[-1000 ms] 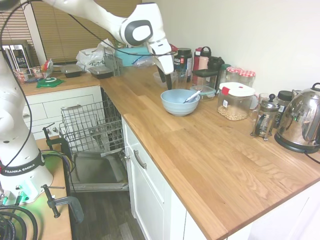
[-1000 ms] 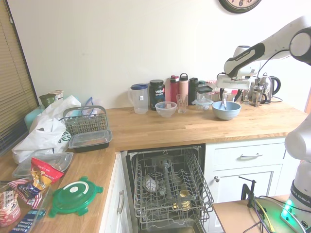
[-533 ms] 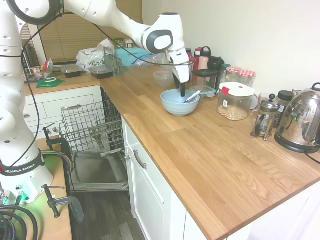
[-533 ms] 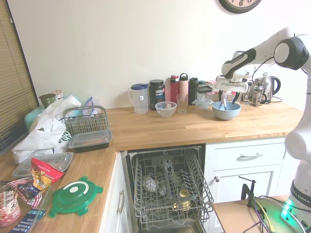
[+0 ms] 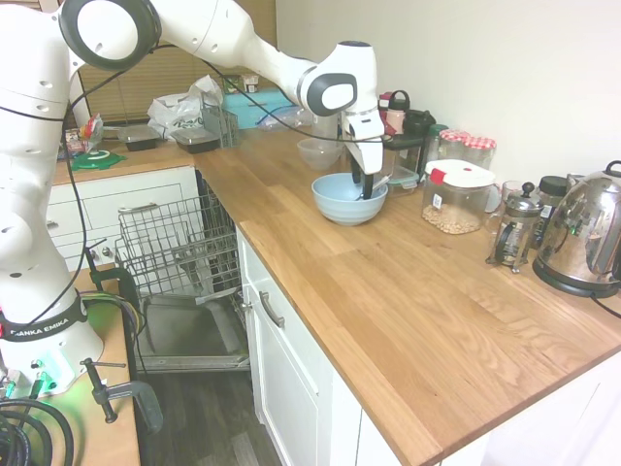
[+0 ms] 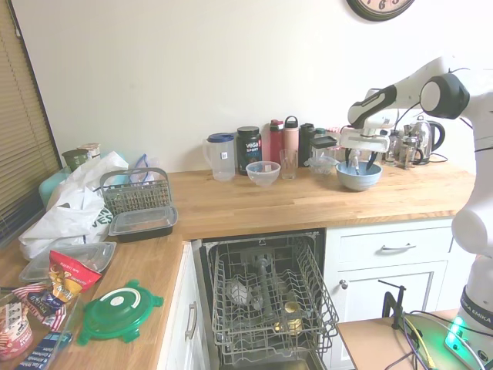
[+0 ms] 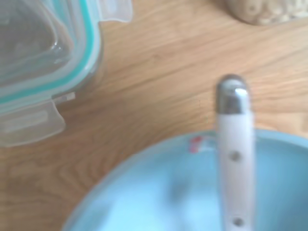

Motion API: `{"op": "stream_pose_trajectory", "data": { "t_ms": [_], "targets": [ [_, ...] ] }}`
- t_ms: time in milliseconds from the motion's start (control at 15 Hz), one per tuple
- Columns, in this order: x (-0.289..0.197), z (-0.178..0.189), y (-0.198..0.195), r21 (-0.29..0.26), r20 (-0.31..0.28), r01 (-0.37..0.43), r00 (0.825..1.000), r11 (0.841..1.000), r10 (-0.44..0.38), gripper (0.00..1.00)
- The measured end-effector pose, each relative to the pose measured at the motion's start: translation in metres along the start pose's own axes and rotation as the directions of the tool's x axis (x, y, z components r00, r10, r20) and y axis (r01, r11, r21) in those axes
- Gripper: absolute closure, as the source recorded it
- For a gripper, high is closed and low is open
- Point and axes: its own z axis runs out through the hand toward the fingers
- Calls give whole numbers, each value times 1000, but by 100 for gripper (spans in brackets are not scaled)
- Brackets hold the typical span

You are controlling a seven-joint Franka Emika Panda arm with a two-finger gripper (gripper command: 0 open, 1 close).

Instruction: Put the fork in the dishwasher

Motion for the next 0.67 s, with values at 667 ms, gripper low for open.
{"op": "stream_pose_trajectory", "data": {
  "t_ms": [667],
  "targets": [
    [22,27,6,-8,1,-25,1000,1000,25,100]
  ]
}}
